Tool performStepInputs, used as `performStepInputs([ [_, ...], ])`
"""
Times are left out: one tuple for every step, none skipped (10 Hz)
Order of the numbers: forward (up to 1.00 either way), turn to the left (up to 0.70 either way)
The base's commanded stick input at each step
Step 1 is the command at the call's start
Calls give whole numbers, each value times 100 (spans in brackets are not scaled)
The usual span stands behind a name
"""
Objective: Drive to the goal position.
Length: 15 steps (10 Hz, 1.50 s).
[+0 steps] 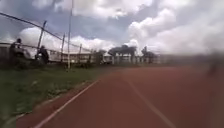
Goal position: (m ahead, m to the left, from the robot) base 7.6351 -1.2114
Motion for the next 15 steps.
performStepInputs([
  [100, 0],
  [100, 0],
  [100, -11],
  [100, -26],
  [100, -35],
  [100, -36],
  [100, -36],
  [100, -36],
  [100, -33],
  [100, -30],
  [100, -26],
  [100, -23],
  [100, -9],
  [100, 0],
  [100, 0],
])
